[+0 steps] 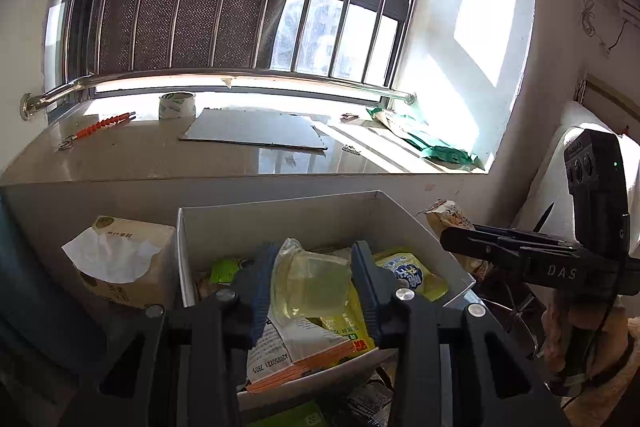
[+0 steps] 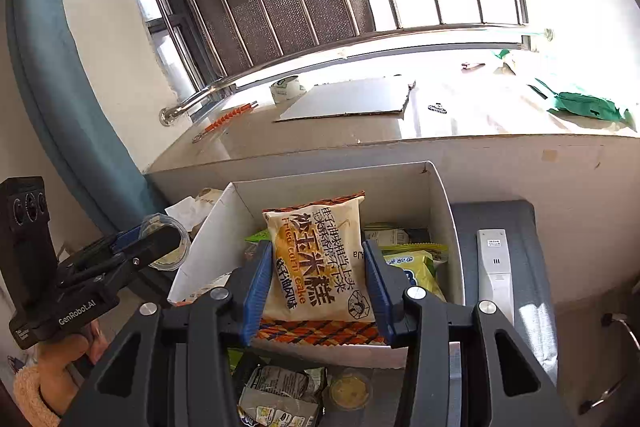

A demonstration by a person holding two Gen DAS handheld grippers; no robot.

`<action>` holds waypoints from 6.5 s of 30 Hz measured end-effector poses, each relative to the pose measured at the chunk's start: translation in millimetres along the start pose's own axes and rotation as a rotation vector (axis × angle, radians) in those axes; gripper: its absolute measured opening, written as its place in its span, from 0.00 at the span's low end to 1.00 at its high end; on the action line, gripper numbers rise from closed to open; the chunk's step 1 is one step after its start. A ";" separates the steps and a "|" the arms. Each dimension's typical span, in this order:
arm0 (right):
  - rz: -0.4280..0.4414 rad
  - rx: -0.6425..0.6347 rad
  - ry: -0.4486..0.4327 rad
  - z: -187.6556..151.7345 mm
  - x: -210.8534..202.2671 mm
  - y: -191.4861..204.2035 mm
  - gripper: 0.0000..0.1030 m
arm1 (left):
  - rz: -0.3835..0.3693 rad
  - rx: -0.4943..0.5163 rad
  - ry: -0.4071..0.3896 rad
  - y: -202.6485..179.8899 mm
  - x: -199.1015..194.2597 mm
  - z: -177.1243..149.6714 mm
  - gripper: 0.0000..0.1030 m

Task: Organize snacks
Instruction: 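Carry the rice-cake packet to the box while the left gripper grasps the clear jelly cup, then release the rice-cake packet and jelly cup into the white box, then grasp the green garlic snack bag with the left gripper, then carry the garlic bag to the box while the right gripper grasps the yellow cracker bag, then release both bags into the white box and withdraw both grippers, then grasp the black-and-clear chip bag with the right gripper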

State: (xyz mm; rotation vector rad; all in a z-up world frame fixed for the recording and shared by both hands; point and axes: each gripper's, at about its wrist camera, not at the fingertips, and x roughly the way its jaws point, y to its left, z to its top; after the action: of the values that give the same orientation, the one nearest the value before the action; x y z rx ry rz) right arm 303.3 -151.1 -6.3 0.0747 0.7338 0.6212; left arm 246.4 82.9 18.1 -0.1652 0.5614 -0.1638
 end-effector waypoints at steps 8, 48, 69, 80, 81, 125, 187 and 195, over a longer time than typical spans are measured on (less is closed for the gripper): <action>-0.065 0.066 0.013 14.5 21.6 -24.6 1.00 | 0.055 -0.043 -0.006 4.7 7.8 15.2 1.00; 0.215 0.150 0.033 -230.9 -102.2 -7.7 1.00 | -0.031 -0.102 0.097 -49.9 -122.2 -213.2 1.00; 0.159 0.206 0.012 -228.9 -107.6 -25.5 1.00 | -0.066 -0.037 0.320 -87.8 -66.1 -257.0 0.40; 0.087 -0.102 0.077 -227.2 -78.6 39.0 1.00 | 0.017 -0.183 0.176 -14.0 -123.6 -243.1 0.40; 0.071 -0.140 0.087 -226.4 -72.1 48.5 1.00 | 0.021 -0.194 0.165 -9.9 -126.9 -243.0 0.40; 0.003 0.006 -0.058 -19.1 -35.4 -9.5 0.75 | -0.085 -0.014 -0.025 -18.5 -28.6 -20.1 0.41; -0.205 -0.401 0.014 -209.6 -39.1 69.2 1.00 | 0.093 -0.215 0.122 -16.8 -120.3 -230.8 1.00; -0.293 -0.575 0.092 -190.2 38.4 104.6 1.00 | 0.140 -0.288 0.119 7.1 -130.2 -236.7 1.00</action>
State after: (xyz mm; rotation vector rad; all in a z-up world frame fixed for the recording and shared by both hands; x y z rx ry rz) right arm 149.6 -72.1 -143.2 -0.5858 0.6159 0.5357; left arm 10.6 89.5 -113.7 -0.3968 0.7121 0.0451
